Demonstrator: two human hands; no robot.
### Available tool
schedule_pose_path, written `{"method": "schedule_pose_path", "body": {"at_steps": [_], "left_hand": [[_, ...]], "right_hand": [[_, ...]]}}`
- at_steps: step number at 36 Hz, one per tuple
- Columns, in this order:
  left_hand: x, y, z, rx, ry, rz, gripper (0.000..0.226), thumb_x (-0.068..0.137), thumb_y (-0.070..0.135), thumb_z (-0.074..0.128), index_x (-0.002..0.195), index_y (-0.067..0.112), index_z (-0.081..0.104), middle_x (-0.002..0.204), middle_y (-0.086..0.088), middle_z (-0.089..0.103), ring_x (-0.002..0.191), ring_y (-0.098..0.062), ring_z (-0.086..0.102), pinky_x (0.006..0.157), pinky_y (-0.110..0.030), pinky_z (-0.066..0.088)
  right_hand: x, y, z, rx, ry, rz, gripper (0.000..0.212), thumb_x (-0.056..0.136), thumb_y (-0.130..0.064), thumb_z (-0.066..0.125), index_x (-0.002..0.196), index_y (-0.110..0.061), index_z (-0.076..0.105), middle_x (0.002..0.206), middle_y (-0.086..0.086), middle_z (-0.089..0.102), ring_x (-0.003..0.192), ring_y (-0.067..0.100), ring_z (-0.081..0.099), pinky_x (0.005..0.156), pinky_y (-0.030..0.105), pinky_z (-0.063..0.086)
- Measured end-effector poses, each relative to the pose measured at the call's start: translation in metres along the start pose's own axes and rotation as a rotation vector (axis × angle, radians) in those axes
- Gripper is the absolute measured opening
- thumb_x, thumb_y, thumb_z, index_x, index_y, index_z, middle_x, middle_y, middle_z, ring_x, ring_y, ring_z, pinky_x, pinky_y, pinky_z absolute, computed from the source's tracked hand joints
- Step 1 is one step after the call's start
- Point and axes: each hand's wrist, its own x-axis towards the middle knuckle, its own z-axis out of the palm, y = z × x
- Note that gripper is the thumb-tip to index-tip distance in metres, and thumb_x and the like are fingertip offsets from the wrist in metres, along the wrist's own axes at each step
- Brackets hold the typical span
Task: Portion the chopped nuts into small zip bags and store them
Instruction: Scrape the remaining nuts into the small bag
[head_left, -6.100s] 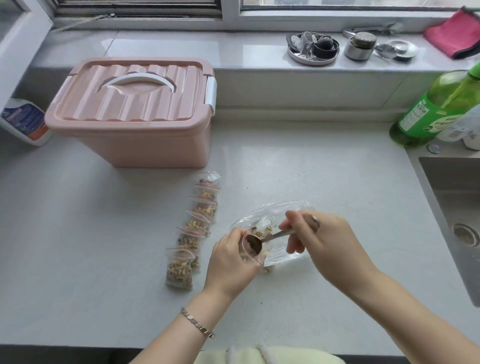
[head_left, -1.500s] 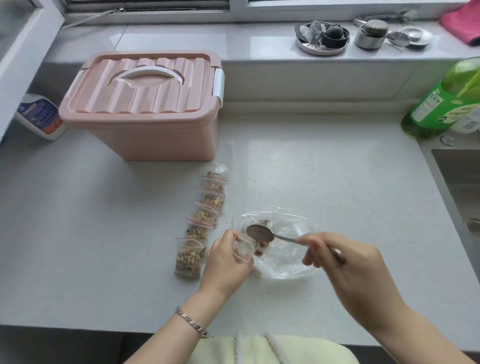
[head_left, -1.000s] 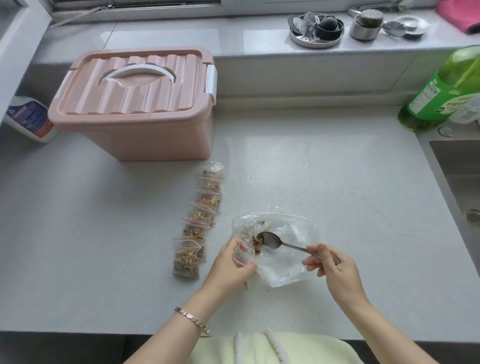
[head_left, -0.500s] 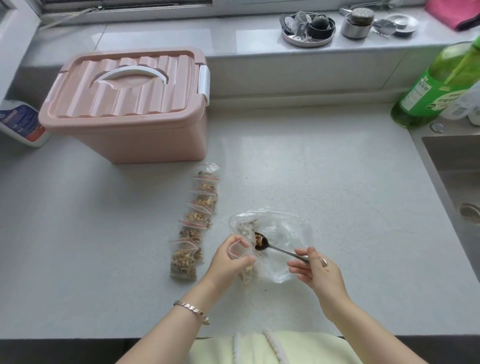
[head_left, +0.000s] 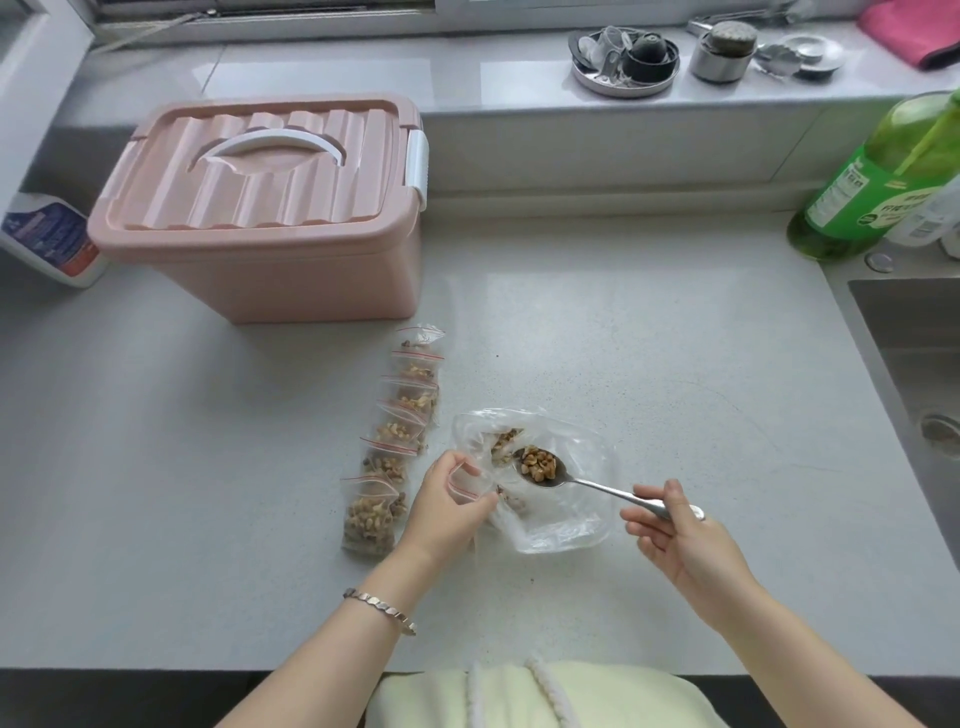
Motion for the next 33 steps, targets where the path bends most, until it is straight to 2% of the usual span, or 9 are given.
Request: {"method": "schedule_pose_path", "body": {"at_steps": [2, 4, 6, 8, 12, 21, 25, 29, 33], "left_hand": [[0.001, -0.002, 0.000, 0.091, 0.029, 0.005, 0.022, 0.080, 0.013, 0.065, 0.082, 0.024, 0.046, 0.105, -0.002, 0.051, 0.072, -0.013, 0.055, 0.058, -0.013, 0.044], [0.000, -0.002, 0.000, 0.191, 0.062, 0.045, 0.021, 0.078, 0.015, 0.067, 0.084, 0.023, 0.048, 0.112, 0.006, 0.045, 0.098, -0.018, 0.053, 0.080, -0.027, 0.046], [-0.005, 0.001, 0.000, 0.254, 0.108, 0.101, 0.021, 0.077, 0.015, 0.068, 0.088, 0.018, 0.050, 0.112, 0.010, 0.039, 0.112, -0.012, 0.039, 0.092, -0.024, 0.036], [-0.012, 0.004, 0.000, 0.318, 0.163, 0.174, 0.022, 0.078, 0.016, 0.068, 0.088, 0.018, 0.049, 0.109, 0.008, 0.040, 0.109, -0.008, 0.034, 0.087, -0.015, 0.028], [-0.020, 0.003, -0.001, 0.427, 0.260, 0.297, 0.024, 0.075, 0.017, 0.070, 0.087, 0.018, 0.049, 0.098, 0.007, 0.043, 0.098, -0.011, 0.036, 0.086, -0.023, 0.035], [-0.025, 0.006, 0.001, 0.422, 0.232, 0.243, 0.023, 0.074, 0.018, 0.067, 0.090, 0.020, 0.051, 0.085, 0.019, 0.041, 0.094, -0.013, 0.040, 0.084, -0.028, 0.038], [-0.025, 0.007, 0.004, 0.435, 0.206, 0.284, 0.025, 0.073, 0.017, 0.064, 0.089, 0.024, 0.047, 0.085, 0.020, 0.041, 0.094, -0.011, 0.036, 0.088, -0.029, 0.035], [-0.023, 0.006, 0.006, 0.425, 0.226, 0.271, 0.026, 0.074, 0.012, 0.063, 0.088, 0.024, 0.045, 0.084, 0.018, 0.042, 0.093, -0.011, 0.035, 0.087, -0.029, 0.035], [-0.022, 0.000, 0.002, 0.417, 0.231, 0.271, 0.019, 0.073, 0.020, 0.060, 0.086, 0.022, 0.046, 0.085, 0.010, 0.047, 0.091, -0.011, 0.036, 0.085, -0.030, 0.038]], "right_hand": [[-0.002, -0.008, -0.001, -0.025, 0.015, -0.039, 0.036, 0.097, -0.035, 0.036, 0.094, -0.011, 0.062, 0.066, 0.002, 0.071, 0.056, 0.007, 0.065, 0.052, 0.014, 0.051], [-0.005, -0.016, -0.001, -0.069, 0.033, -0.089, 0.036, 0.096, -0.036, 0.037, 0.092, -0.011, 0.063, 0.065, 0.003, 0.071, 0.055, 0.007, 0.064, 0.052, 0.014, 0.050], [-0.009, -0.025, 0.001, -0.113, 0.045, -0.149, 0.037, 0.095, -0.037, 0.038, 0.091, -0.010, 0.063, 0.063, 0.004, 0.070, 0.053, 0.007, 0.063, 0.051, 0.013, 0.050], [-0.015, -0.035, 0.005, -0.149, 0.050, -0.206, 0.039, 0.095, -0.038, 0.038, 0.088, -0.008, 0.064, 0.059, 0.005, 0.069, 0.049, 0.007, 0.060, 0.050, 0.013, 0.048], [-0.028, -0.056, 0.018, -0.206, 0.025, -0.284, 0.043, 0.096, -0.037, 0.038, 0.084, -0.006, 0.064, 0.054, 0.006, 0.065, 0.046, 0.009, 0.056, 0.048, 0.016, 0.046], [-0.060, -0.087, 0.059, -0.419, -0.120, -0.469, 0.040, 0.095, -0.029, 0.041, 0.074, -0.005, 0.066, 0.051, 0.010, 0.064, 0.042, 0.012, 0.054, 0.044, 0.015, 0.040], [-0.072, -0.081, 0.074, -0.658, -0.187, -0.655, 0.042, 0.089, -0.045, 0.042, 0.072, -0.016, 0.068, 0.057, 0.001, 0.067, 0.046, 0.008, 0.056, 0.050, 0.012, 0.040], [-0.079, -0.073, 0.079, -1.034, -0.232, -0.998, 0.055, 0.091, -0.058, 0.030, 0.075, -0.022, 0.069, 0.057, -0.013, 0.063, 0.053, 0.003, 0.058, 0.052, 0.022, 0.045], [-0.079, -0.076, 0.071, -1.010, -0.192, -1.120, 0.051, 0.093, -0.055, 0.030, 0.080, -0.025, 0.069, 0.058, -0.013, 0.062, 0.053, 0.001, 0.058, 0.051, 0.024, 0.047]]}}
